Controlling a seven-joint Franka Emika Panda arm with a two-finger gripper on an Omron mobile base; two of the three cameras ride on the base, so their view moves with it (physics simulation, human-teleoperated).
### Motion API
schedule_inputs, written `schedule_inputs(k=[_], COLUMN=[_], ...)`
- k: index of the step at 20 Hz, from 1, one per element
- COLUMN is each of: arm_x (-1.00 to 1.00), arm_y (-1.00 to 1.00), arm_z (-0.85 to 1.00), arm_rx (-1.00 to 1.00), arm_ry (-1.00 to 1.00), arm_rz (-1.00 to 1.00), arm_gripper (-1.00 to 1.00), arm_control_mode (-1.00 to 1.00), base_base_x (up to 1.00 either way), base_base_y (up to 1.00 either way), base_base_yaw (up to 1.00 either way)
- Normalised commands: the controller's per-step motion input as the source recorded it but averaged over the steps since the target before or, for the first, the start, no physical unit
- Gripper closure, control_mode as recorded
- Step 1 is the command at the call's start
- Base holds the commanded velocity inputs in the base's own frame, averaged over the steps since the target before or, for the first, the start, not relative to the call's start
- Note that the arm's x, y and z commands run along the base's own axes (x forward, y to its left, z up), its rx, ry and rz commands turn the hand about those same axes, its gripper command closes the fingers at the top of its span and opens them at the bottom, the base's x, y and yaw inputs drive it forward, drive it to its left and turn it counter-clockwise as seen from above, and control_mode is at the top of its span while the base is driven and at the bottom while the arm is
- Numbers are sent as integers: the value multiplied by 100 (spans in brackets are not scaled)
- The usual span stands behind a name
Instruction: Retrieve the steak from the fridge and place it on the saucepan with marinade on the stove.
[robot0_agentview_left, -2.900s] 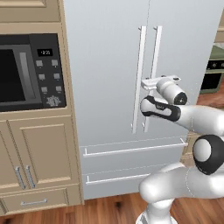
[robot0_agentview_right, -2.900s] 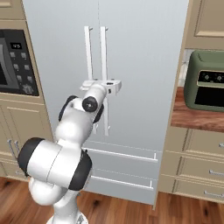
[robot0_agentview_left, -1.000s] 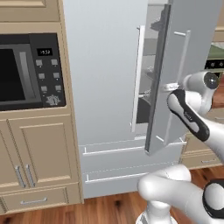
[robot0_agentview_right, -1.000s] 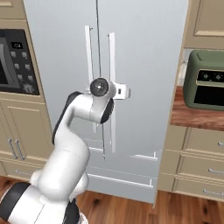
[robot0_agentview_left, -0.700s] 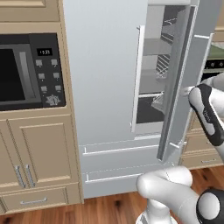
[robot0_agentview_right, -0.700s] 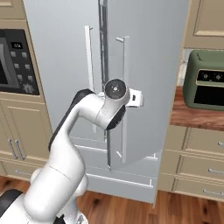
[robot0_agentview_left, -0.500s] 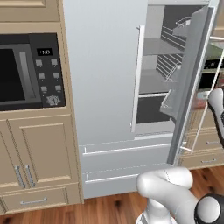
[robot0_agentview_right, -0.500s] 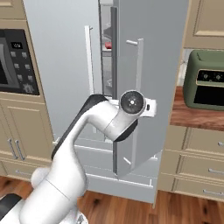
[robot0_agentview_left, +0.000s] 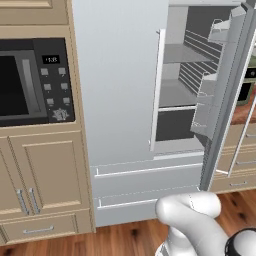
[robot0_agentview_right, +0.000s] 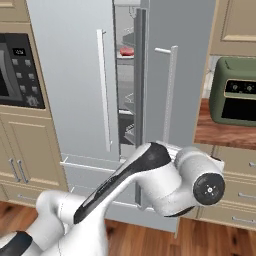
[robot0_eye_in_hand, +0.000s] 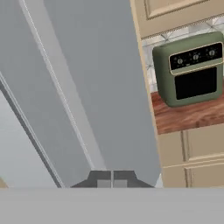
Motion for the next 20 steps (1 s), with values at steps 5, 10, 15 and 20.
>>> schedule_inputs(k=[5, 10, 15, 20], arm_x=[-82, -92, -63, -26], arm_y=[-31, 88, 100, 100], arm_z=[0, 0, 0, 2], arm_rx=[8, -13, -15, -11], arm_ry=[-9, -33, -43, -33], arm_rz=[10, -11, -22, -23], arm_gripper=[100, 100, 100, 100], arm_control_mode=[-100, -100, -100, -100], base_base_x=[0, 0, 0, 0], base_base_y=[0, 0, 0, 0], base_base_yaw=[0, 0, 0, 0])
